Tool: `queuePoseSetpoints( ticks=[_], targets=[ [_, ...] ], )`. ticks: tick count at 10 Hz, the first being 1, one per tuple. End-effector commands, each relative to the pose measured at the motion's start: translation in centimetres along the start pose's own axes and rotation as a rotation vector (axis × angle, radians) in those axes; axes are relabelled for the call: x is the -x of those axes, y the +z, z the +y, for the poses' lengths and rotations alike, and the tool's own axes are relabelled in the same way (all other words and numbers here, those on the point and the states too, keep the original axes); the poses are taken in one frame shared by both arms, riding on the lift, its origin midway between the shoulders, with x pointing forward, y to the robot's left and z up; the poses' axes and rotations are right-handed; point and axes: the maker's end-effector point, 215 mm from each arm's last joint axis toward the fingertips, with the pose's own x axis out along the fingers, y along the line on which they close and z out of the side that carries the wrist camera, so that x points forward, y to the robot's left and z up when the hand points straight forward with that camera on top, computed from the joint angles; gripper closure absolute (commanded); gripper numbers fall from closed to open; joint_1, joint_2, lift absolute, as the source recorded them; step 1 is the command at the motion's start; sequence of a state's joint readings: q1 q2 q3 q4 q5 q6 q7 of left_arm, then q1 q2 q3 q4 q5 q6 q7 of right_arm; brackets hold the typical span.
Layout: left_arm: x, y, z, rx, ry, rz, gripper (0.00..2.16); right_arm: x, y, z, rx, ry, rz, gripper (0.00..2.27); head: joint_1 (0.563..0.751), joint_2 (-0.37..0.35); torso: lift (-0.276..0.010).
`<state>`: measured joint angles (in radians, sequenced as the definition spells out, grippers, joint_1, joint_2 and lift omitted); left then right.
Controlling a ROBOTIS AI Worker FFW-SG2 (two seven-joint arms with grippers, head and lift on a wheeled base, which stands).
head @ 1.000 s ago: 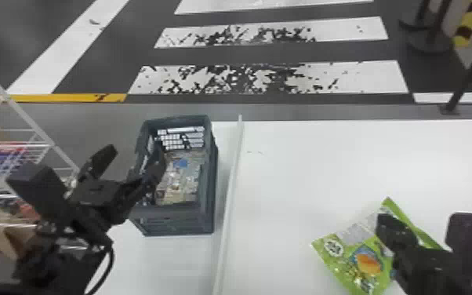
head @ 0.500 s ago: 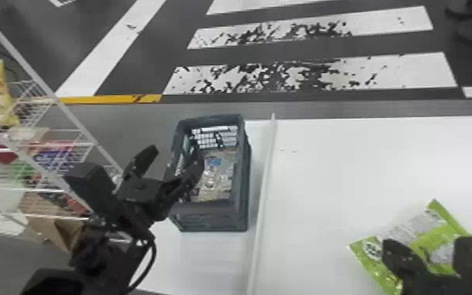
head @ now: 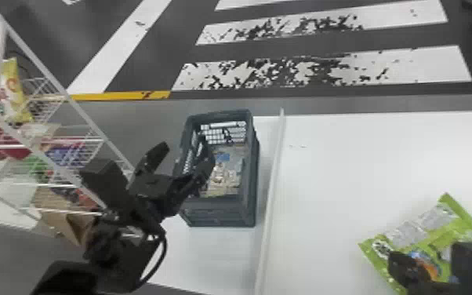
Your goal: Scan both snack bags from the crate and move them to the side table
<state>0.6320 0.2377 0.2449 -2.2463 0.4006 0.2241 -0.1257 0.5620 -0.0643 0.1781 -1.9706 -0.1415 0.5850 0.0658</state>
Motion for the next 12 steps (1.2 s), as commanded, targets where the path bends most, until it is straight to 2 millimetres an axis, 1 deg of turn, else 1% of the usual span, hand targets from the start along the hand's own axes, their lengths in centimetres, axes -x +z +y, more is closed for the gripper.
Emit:
queuePoseSetpoints(
  ticks=[1, 3, 6, 7, 8, 9, 10, 11, 12],
  targets=[
    [0.0, -0.2, 0.0, 0.001, 0.001, 0.004, 0.07, -0.2, -1.4, -0.5, -0.01, -0.001, 0.032, 2.25, 0.695, 0.31, -0.029],
    [-0.1, -0.2, 0.0, -0.001, 0.0, 0.003, 0.07, 0.2, -2.2, -1.5, -0.027, -0.017, 0.045, 2.25, 0.695, 0.306, -0.029],
    [-0.2, -0.1, 0.0, -0.001, -0.002, 0.002, 0.07, 1.4, -2.3, -2.7, -0.028, -0.042, 0.059, 2.25, 0.695, 0.285, -0.029],
    [-0.3, -0.2, 0.0, 0.0, -0.002, 0.003, 0.07, 1.8, -3.0, -3.1, -0.021, -0.055, 0.092, 2.25, 0.695, 0.281, -0.029],
    [-0.5, -0.3, -0.1, 0.002, -0.005, 0.004, 0.07, 2.1, -3.2, -3.9, -0.015, -0.08, 0.106, 2.25, 0.695, 0.275, -0.029],
    [-0.5, -0.4, -0.2, 0.005, -0.006, 0.006, 0.07, 2.5, -3.5, -5.0, -0.018, -0.104, 0.116, 2.25, 0.695, 0.265, -0.029],
    [-0.6, -0.5, -0.5, 0.008, -0.011, 0.004, 0.07, 2.9, -3.4, -6.4, -0.028, -0.129, 0.113, 2.25, 0.695, 0.248, -0.029],
    [-0.6, -0.5, -0.5, 0.01, -0.011, 0.004, 0.07, 3.3, -3.2, -7.2, -0.051, -0.137, 0.109, 2.25, 0.695, 0.239, -0.029],
    [-0.6, -0.5, -0.6, 0.012, -0.012, 0.005, 0.07, 3.5, -2.8, -7.2, -0.051, -0.138, 0.101, 2.25, 0.695, 0.214, -0.029]
  ],
)
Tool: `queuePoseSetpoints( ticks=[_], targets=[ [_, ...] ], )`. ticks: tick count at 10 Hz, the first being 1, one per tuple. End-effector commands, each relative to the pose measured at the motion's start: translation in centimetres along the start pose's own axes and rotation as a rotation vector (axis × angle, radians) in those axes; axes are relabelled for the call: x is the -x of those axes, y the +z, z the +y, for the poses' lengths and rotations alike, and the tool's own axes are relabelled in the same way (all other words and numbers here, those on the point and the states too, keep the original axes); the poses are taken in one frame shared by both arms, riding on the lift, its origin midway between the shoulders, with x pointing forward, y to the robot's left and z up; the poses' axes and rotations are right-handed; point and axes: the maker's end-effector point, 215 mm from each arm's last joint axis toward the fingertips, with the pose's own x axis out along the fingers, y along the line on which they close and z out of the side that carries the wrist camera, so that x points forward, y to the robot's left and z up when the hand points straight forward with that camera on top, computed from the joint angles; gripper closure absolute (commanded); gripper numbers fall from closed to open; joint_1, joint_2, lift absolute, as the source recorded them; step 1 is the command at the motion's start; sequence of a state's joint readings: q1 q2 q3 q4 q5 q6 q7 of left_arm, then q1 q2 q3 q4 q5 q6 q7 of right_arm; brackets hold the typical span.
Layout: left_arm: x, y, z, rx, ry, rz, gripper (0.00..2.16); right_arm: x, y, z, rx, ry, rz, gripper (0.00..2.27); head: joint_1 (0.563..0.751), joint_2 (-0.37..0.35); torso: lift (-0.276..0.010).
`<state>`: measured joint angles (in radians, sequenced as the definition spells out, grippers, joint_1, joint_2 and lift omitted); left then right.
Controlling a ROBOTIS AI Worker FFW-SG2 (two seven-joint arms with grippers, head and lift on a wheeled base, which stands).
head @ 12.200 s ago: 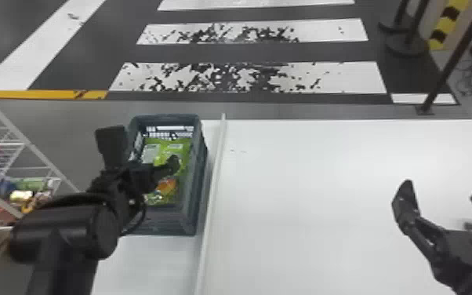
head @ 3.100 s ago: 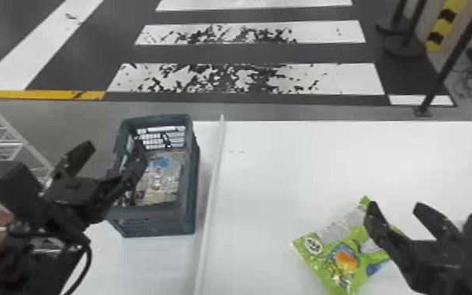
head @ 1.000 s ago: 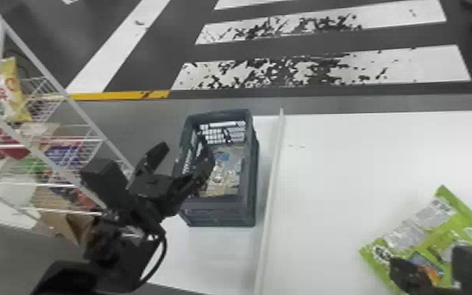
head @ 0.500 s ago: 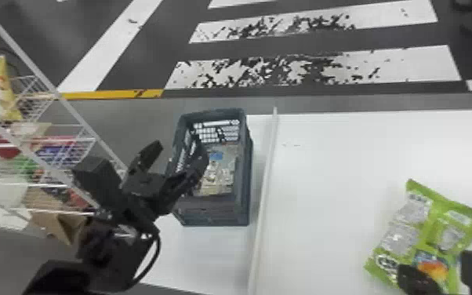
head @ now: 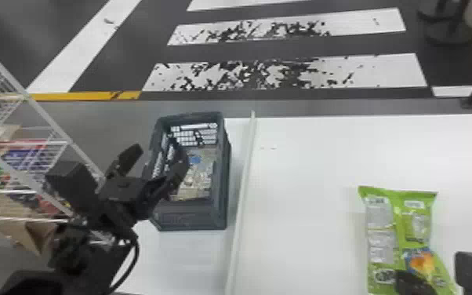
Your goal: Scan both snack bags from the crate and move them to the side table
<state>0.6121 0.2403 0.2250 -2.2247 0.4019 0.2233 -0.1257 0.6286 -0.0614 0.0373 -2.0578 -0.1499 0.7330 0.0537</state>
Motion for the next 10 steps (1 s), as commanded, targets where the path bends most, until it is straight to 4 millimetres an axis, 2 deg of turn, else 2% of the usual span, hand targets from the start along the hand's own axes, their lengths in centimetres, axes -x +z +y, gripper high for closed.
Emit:
queuePoseSetpoints(
  ticks=[1, 4, 6, 7, 10],
  targets=[
    [0.0, 0.1, -0.2, 0.003, -0.002, -0.002, 0.07, 0.5, 0.3, -0.5, -0.025, 0.0, -0.008, 2.25, 0.695, 0.198, -0.029],
    [0.1, 0.0, -0.3, 0.003, -0.003, 0.0, 0.07, 2.7, 3.2, 1.7, -0.028, 0.046, -0.058, 2.25, 0.695, 0.194, -0.029],
    [0.2, -0.1, -0.5, 0.004, -0.008, 0.0, 0.07, 3.1, 5.1, 2.6, -0.031, 0.065, -0.092, 2.25, 0.695, 0.204, -0.029],
    [0.2, -0.1, -0.7, 0.006, -0.01, 0.001, 0.07, 2.6, 6.7, 3.4, -0.023, 0.078, -0.117, 2.25, 0.695, 0.208, -0.029],
    [0.1, 0.0, -1.7, 0.012, -0.024, -0.004, 0.07, -1.5, 8.5, 4.2, -0.002, 0.078, -0.119, 2.25, 0.695, 0.216, -0.029]
  ],
)
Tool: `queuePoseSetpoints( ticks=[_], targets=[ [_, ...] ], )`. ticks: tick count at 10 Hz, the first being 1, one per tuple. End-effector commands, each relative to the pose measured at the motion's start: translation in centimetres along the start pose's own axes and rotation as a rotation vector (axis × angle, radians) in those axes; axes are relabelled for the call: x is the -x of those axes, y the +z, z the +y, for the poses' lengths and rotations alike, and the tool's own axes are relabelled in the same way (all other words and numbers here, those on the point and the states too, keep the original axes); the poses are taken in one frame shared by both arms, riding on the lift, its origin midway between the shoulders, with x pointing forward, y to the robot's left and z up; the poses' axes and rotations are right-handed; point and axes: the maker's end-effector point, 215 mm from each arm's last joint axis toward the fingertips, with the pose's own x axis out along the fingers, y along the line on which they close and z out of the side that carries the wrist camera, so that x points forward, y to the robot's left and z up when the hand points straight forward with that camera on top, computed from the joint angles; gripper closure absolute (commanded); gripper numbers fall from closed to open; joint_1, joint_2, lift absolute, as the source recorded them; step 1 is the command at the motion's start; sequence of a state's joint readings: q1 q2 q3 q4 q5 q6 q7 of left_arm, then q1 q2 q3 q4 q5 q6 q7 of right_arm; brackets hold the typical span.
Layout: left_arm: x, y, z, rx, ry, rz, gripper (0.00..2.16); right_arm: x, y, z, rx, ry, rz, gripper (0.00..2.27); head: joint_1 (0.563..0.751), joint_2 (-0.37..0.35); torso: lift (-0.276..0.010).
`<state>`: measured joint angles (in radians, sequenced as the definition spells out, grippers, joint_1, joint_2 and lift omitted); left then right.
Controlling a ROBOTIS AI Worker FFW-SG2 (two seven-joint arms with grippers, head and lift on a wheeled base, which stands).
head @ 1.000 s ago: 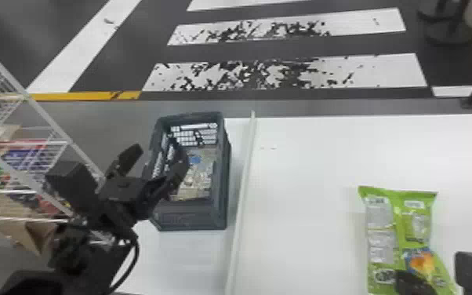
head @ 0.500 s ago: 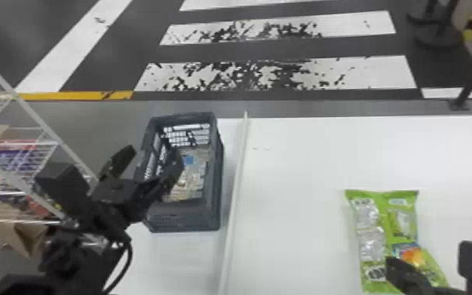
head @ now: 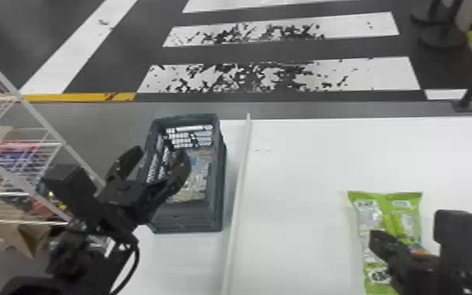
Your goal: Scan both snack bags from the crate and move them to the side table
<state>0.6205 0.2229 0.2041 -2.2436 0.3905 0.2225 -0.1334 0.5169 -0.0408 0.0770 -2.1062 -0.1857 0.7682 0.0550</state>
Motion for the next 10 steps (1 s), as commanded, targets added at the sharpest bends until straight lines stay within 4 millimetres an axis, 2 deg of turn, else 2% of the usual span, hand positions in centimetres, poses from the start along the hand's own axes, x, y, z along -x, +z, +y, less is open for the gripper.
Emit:
queuePoseSetpoints(
  ticks=[1, 5, 9, 10],
  targets=[
    [0.0, -0.3, -0.1, -0.006, -0.004, 0.007, 0.07, -2.3, 0.5, -0.4, 0.001, -0.01, -0.007, 2.25, 0.695, 0.213, -0.029],
    [0.1, -1.1, 0.4, -0.015, -0.003, 0.027, 0.07, -5.3, 1.6, -3.2, -0.018, -0.062, -0.029, 2.25, 0.695, 0.194, -0.029],
    [-0.2, -1.1, 0.0, -0.008, -0.01, 0.024, 0.07, -4.9, 1.2, -6.8, -0.068, -0.11, -0.024, 2.25, 0.695, 0.149, -0.029],
    [-0.3, -1.1, -0.1, -0.005, -0.01, 0.022, 0.07, -4.7, 0.9, -7.1, -0.073, -0.112, -0.023, 2.25, 0.695, 0.139, -0.029]
  ],
)
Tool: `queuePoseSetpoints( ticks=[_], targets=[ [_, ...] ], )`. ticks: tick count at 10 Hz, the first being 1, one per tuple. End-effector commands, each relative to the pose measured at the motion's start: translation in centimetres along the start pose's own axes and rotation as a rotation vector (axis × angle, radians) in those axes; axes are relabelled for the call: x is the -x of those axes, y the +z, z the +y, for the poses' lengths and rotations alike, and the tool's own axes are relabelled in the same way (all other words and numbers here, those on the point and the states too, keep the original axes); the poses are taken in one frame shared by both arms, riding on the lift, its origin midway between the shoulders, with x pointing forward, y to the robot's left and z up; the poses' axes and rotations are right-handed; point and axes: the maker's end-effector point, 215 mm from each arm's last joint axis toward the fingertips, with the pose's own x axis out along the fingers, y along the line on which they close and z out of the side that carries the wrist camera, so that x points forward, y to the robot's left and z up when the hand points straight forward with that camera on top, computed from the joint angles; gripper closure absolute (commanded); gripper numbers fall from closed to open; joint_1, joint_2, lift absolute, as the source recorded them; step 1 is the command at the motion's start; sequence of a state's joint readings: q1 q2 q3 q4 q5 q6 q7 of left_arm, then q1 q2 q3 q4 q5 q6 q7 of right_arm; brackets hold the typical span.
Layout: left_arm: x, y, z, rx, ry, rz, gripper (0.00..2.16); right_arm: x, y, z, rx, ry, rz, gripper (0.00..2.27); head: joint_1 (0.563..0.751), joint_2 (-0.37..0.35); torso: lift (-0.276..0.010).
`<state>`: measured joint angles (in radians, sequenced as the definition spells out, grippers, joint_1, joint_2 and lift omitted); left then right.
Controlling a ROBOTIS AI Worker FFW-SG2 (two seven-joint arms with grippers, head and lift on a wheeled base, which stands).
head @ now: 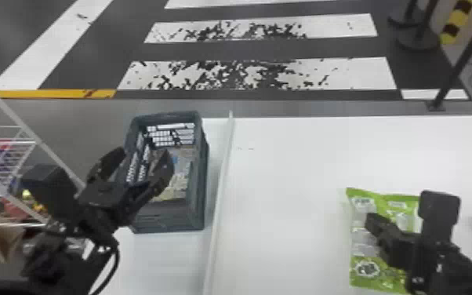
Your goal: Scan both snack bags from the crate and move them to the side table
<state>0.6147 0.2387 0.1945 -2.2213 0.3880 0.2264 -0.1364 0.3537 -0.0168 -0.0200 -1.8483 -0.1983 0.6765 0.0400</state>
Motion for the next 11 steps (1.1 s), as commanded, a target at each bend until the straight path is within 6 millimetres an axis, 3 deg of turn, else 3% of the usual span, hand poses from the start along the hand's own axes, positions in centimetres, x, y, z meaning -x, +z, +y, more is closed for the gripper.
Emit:
queuePoseSetpoints(
  ticks=[1, 6, 8, 11],
  targets=[
    [-0.2, 0.0, -0.1, 0.003, 0.0, -0.002, 0.07, 0.4, -0.5, -0.6, -0.008, -0.006, 0.006, 2.25, 0.695, 0.123, -0.029],
    [-0.4, 0.0, -0.2, 0.004, -0.004, -0.003, 0.07, 1.8, -0.1, -0.7, -0.029, 0.006, -0.012, 2.25, 0.695, 0.11, -0.029],
    [-0.4, 0.0, -0.3, 0.005, -0.006, -0.006, 0.07, 3.3, 1.8, -0.5, -0.031, 0.011, -0.053, 2.25, 0.695, 0.107, -0.029],
    [-0.5, 0.0, -0.6, 0.009, -0.011, -0.005, 0.07, 5.3, 1.4, -3.1, -0.042, -0.026, -0.058, 2.25, 0.695, 0.084, -0.029]
  ],
)
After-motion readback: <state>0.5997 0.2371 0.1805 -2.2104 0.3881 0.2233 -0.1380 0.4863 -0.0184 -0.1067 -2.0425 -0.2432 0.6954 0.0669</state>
